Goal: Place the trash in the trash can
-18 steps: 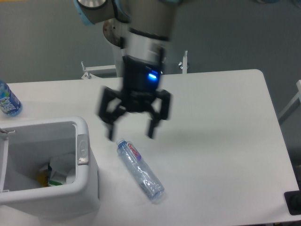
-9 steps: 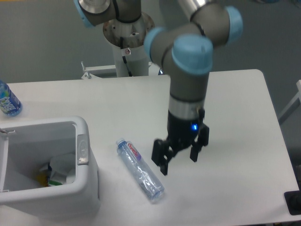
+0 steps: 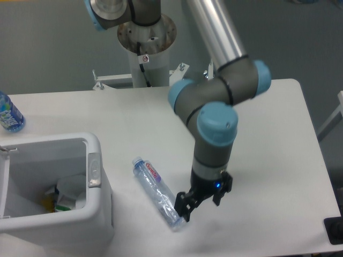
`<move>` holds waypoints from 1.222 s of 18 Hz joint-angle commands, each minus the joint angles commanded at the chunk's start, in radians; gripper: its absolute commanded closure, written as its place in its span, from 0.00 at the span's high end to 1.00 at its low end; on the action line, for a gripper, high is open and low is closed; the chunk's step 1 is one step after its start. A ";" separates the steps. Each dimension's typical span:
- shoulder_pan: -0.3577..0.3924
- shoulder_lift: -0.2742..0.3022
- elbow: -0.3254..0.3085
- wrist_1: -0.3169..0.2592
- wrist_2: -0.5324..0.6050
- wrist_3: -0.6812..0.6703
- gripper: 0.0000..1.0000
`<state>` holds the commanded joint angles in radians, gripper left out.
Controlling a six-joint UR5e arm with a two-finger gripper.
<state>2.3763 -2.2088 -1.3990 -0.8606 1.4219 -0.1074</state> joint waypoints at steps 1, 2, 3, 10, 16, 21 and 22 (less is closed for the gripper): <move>-0.008 -0.015 0.003 0.000 0.017 0.000 1.00; -0.012 -0.031 0.005 -0.002 0.032 -0.002 1.00; -0.020 -0.043 0.006 -0.002 0.049 -0.002 1.00; -0.052 -0.065 -0.005 -0.002 0.091 -0.002 1.00; -0.057 -0.068 -0.023 -0.003 0.094 -0.002 1.00; -0.063 -0.069 -0.035 -0.002 0.132 0.000 0.95; -0.065 -0.069 -0.035 -0.003 0.132 0.000 0.91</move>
<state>2.3117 -2.2780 -1.4343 -0.8636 1.5539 -0.1074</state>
